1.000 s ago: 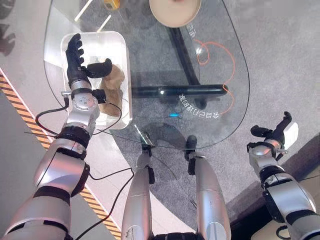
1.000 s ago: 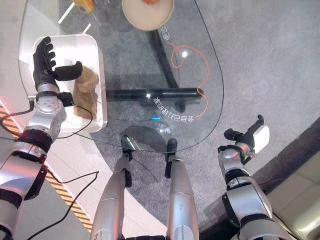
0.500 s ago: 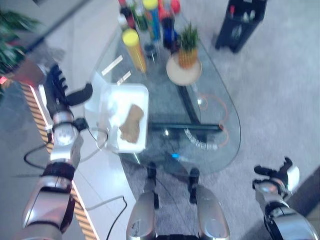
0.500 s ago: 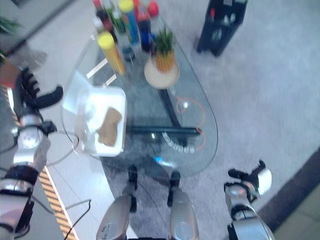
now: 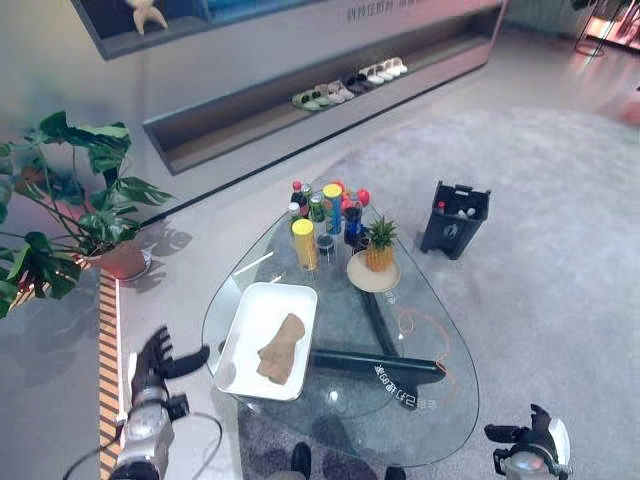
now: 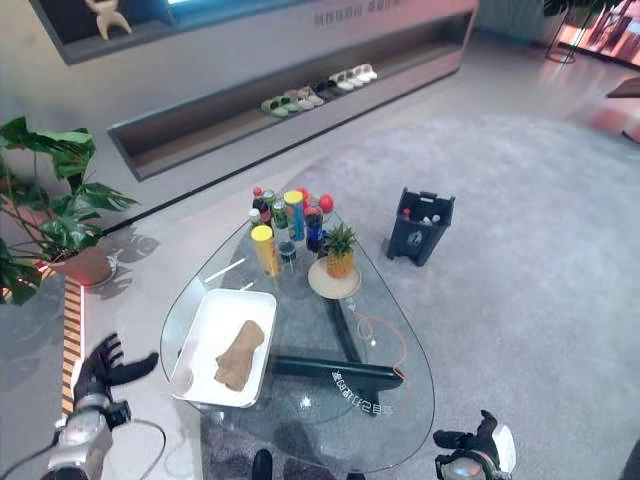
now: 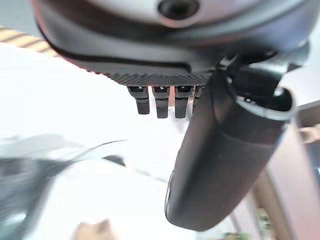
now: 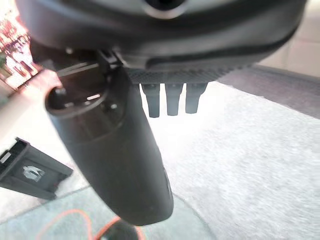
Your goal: Wipe the table with a cloth and put it in the basket.
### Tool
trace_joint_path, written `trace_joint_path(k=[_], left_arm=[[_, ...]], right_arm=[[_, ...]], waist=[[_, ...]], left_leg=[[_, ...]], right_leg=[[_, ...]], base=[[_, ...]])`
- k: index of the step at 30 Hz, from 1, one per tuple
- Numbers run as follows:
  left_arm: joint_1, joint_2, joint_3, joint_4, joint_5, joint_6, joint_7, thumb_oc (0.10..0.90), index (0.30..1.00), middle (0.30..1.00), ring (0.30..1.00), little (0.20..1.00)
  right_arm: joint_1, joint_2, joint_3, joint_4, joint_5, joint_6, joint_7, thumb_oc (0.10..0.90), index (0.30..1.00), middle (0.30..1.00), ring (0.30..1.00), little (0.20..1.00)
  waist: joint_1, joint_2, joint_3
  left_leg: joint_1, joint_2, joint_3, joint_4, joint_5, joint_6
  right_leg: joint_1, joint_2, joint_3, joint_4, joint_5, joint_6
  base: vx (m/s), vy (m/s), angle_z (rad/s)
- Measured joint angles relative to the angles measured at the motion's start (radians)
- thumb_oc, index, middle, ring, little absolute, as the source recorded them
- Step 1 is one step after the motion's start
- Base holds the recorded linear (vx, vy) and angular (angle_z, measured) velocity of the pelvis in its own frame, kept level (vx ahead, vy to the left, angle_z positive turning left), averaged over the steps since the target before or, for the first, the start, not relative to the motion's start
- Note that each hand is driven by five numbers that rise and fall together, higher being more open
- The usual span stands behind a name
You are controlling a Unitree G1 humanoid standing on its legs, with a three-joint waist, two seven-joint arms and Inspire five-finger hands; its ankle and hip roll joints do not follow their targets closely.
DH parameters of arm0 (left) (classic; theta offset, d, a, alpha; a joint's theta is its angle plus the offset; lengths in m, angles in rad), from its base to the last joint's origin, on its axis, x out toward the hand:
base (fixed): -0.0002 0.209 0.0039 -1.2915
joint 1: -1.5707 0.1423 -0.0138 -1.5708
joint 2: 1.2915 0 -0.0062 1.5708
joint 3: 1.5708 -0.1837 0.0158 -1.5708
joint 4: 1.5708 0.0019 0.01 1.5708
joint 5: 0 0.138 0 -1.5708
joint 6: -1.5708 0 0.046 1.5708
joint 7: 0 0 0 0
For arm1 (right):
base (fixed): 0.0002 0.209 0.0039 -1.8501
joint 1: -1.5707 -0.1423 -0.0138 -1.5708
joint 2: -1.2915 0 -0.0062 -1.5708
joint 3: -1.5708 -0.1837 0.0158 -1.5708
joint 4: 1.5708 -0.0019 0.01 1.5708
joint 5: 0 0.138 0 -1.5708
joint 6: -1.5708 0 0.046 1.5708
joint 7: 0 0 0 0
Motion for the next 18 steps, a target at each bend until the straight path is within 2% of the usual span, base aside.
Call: trace_joint_path(k=[6,10,14,16,18], left_arm=[[0.041,-0.062,0.001,0.148,0.063,0.040,-0.047,0.800,0.900,0.900,0.900,0.900],[0.060,-0.088,-0.003,0.231,0.126,0.132,-0.089,0.800,0.900,0.900,0.900,0.900],[0.069,-0.095,-0.062,0.272,0.237,0.279,-0.174,0.800,0.900,0.900,0.900,0.900],[0.069,-0.103,-0.094,0.280,0.271,0.338,-0.229,0.800,0.900,0.900,0.900,0.900],[0.069,-0.115,-0.101,0.287,0.279,0.367,-0.239,0.800,0.900,0.900,0.900,0.900]], right_arm=[[0.036,0.003,0.016,0.048,-0.049,0.063,0.111,0.800,0.900,0.900,0.900,0.900],[0.049,0.010,0.024,0.091,-0.062,0.125,0.200,0.800,0.900,0.900,0.900,0.900],[0.048,0.023,0.066,0.134,-0.120,0.223,0.333,0.800,0.900,0.900,0.900,0.900],[0.048,0.032,0.070,0.137,-0.134,0.252,0.373,0.800,0.900,0.900,0.900,0.900],[0.048,0.036,0.084,0.137,-0.144,0.260,0.391,0.800,0.900,0.900,0.900,0.900]], waist=[[-0.002,-0.006,-0.028],[-0.002,-0.005,-0.058],[0.000,0.001,-0.065],[-0.001,0.006,-0.068],[-0.002,0.009,-0.070]], left_leg=[[0.004,0.003,0.001,-0.001,-0.010,0.005],[0.006,0.008,0.002,-0.001,-0.011,0.005],[0.018,0.012,0.007,-0.001,-0.012,0.005],[0.019,0.013,0.008,-0.001,-0.012,0.005],[0.023,0.015,0.013,-0.001,-0.012,0.005]], right_leg=[[0.008,0.002,0.000,0.000,0.002,-0.005],[0.009,0.000,0.001,-0.004,0.000,-0.009],[0.020,-0.001,0.002,-0.006,-0.005,-0.007],[0.021,0.000,0.002,-0.005,-0.004,-0.008],[0.024,0.000,0.003,-0.005,-0.004,-0.008]], base=[[0.01,-0.003,0.00],[0.02,0.013,-0.01],[0.04,0.031,-0.01],[0.05,0.013,0.00],[0.04,0.002,-0.03]])
